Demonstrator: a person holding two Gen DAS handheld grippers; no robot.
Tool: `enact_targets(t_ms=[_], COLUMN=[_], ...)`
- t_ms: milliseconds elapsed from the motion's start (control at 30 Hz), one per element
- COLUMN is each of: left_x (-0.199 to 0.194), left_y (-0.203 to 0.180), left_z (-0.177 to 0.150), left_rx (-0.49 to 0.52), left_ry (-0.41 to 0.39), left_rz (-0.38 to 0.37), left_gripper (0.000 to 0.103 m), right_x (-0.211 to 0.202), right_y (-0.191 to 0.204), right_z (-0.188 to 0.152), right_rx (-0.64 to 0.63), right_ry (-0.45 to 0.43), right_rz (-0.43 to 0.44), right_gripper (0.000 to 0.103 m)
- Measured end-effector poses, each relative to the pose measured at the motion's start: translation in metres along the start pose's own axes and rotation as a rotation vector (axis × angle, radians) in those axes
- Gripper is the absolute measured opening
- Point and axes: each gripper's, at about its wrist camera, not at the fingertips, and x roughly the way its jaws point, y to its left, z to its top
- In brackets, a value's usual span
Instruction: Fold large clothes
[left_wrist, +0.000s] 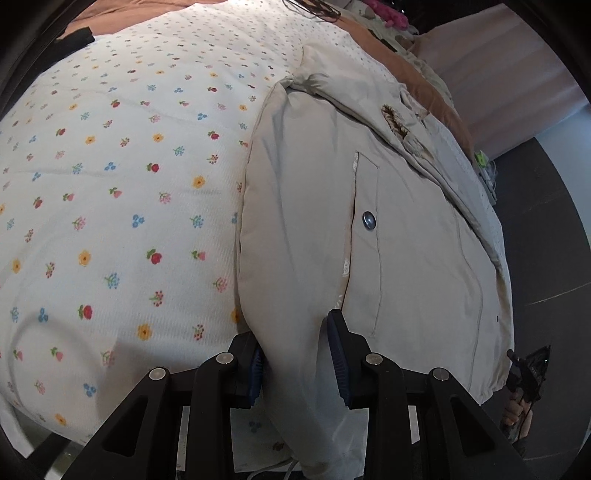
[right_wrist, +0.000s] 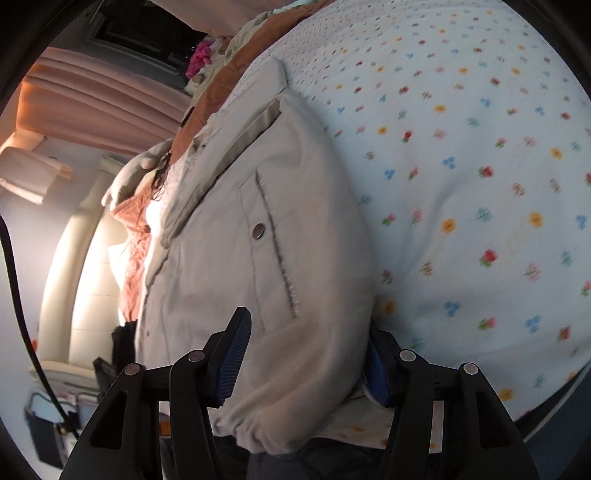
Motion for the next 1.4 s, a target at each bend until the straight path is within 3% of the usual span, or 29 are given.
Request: enact_targets(t_ms=[267, 467, 633, 700, 767, 1000, 1400], left_x=[0.009, 0.006, 0.004, 0.003, -0.001, -0.034, -0.110], left_y=[-0.001, 0.004, 0.004, 0.003, 0.001, 0.003, -0.012], left_z=[0.014, 0.003, -0.006, -0.008, -0.010, -0.017, -0.039], left_rx=[-0.035, -0.059, -0.068, -0.069, -0.074, -0.120, -0.069], left_ry=[-0.005, -0.019, -0.004, -0.016, -0.041, -0.155, -0.286], left_rz=[-0.021, -0.053, -0.049, -0.044, -0.034, -0.137, -0.263], left_gripper=[0.033, 0.031, 0.010, 0.007, 0.006, 0.004, 0.003], right_x=[0.020, 0.025, 0.022, 0.021, 0.021, -0.003, -0.061], right_y=[0.005, 0.006, -0.002, -0.008, -0.012, 0.004, 0.054], right_z=[0.009, 0.014, 0.004, 0.001, -0.002, -0.007, -0.032], right_rx=[0.039, 0.024, 0.057, 0.075, 0.104, 0.101, 0.002], right_ry=[-0.012, -0.012, -0.007, -0.006, -0.005, -0.073, -0.157], right_rz=[0.054, 0.067, 0.066, 0.054, 0.065, 0.115, 0.205], right_gripper=[0.058, 0.057, 0.033, 0.015, 0.009, 0.005, 0.005])
